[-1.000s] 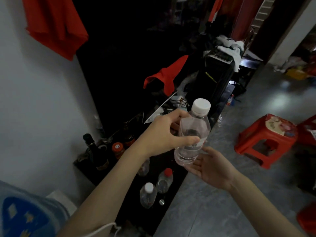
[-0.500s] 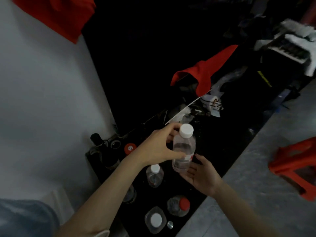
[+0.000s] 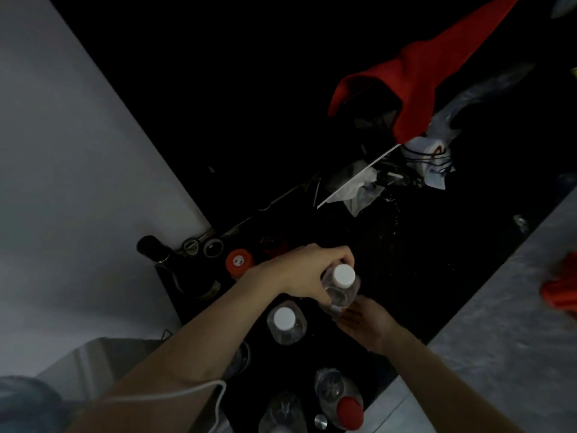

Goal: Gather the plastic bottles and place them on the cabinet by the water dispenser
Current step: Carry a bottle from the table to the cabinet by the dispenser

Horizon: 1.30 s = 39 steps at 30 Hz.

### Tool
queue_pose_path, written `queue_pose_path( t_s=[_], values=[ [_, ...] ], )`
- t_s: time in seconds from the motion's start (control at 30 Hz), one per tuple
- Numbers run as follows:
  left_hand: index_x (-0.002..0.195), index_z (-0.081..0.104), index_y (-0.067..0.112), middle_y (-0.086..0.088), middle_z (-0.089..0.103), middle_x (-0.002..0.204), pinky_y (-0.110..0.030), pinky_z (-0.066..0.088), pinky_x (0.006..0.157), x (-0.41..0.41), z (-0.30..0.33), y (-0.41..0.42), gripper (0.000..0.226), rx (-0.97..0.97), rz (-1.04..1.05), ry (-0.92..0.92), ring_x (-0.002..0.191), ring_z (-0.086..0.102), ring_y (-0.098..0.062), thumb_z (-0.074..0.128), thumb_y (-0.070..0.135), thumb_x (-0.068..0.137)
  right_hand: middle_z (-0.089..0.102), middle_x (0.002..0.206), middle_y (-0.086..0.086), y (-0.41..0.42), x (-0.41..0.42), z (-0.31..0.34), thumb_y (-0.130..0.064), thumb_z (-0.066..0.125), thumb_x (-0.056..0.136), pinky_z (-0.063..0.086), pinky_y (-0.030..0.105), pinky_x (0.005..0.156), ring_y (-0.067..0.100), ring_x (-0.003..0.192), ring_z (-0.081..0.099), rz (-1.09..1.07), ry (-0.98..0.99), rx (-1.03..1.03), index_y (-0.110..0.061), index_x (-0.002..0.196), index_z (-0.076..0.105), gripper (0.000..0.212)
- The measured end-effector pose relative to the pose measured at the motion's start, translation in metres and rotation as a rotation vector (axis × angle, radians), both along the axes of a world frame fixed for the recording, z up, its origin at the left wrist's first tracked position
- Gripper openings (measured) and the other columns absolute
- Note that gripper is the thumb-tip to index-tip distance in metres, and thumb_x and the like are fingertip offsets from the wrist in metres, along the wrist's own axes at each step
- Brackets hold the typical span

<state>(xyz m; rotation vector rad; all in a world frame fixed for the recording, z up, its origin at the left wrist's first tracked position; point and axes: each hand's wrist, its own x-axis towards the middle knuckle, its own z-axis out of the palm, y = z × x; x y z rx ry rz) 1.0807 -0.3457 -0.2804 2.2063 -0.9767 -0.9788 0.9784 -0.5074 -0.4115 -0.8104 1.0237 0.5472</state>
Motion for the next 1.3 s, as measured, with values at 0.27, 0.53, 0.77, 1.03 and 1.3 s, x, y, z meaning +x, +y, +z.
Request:
queue_pose_path(
  t_s=[0.27, 0.53, 0.77, 1.03, 1.3],
  values=[
    [0.118, 0.052, 0.034, 0.004, 0.061, 0.123, -0.052, 0.057, 0.09, 0.014, -0.021, -0.019, 0.066, 0.062, -0.036, 0.12, 0.113, 0.064, -0.021, 0.082, -0.001, 0.071, 0.065, 0.102, 0.019, -0.007, 0.002, -0.015, -0.003, 0.049, 0.1, 0.053, 0.033, 0.084, 0.025, 0.091, 0.062, -0.073, 0.025, -0.016, 0.005, 0.128, 0.057, 0.031],
    [0.145, 0.042, 0.031, 0.002, 0.041, 0.15, -0.029, 0.044, 0.102, 0.015, -0.01, -0.023, 0.081, 0.206, -0.148, 0.056, 0.136, 0.044, -0.02, 0.073, -0.006, 0.08, 0.061, 0.123, 0.023, -0.006, -0.012, -0.007, -0.006, 0.054, 0.098, 0.051, 0.036, 0.088, 0.028, 0.101, 0.06, -0.057, 0.04, -0.104, 0.001, 0.119, 0.061, 0.023],
    [0.154, 0.028, 0.038, 0.006, 0.037, 0.151, -0.04, 0.047, 0.105, -0.008, 0.043, 0.009, 0.086, 0.146, 0.161, -0.199, 0.137, 0.041, -0.019, 0.075, 0.017, 0.085, 0.06, 0.112, 0.02, -0.025, -0.02, 0.065, -0.005, 0.051, 0.099, 0.047, 0.04, 0.097, 0.031, 0.104, 0.059, -0.03, -0.116, -0.323, 0.001, 0.113, 0.057, 0.016],
    [0.148, 0.036, 0.039, 0.014, 0.042, 0.148, -0.04, 0.043, 0.104, -0.072, 0.108, 0.06, 0.068, 0.211, 0.414, -0.597, 0.13, 0.045, -0.016, 0.063, 0.055, 0.087, 0.072, 0.11, 0.007, -0.017, -0.021, 0.166, -0.022, 0.065, 0.091, 0.049, 0.038, 0.102, 0.024, 0.11, 0.065, 0.427, -0.414, -0.897, -0.009, 0.123, 0.066, 0.034],
    [0.144, 0.043, 0.036, 0.014, 0.039, 0.15, -0.036, 0.042, 0.102, -0.14, 0.156, 0.11, 0.061, 0.154, 0.556, -0.738, 0.132, 0.044, -0.016, 0.056, 0.058, 0.089, 0.054, 0.139, 0.006, 0.046, -0.063, 0.264, -0.028, 0.063, 0.094, 0.044, 0.02, 0.089, 0.02, 0.122, 0.056, 0.806, -0.766, -1.296, -0.015, 0.144, 0.047, 0.054]
  ],
)
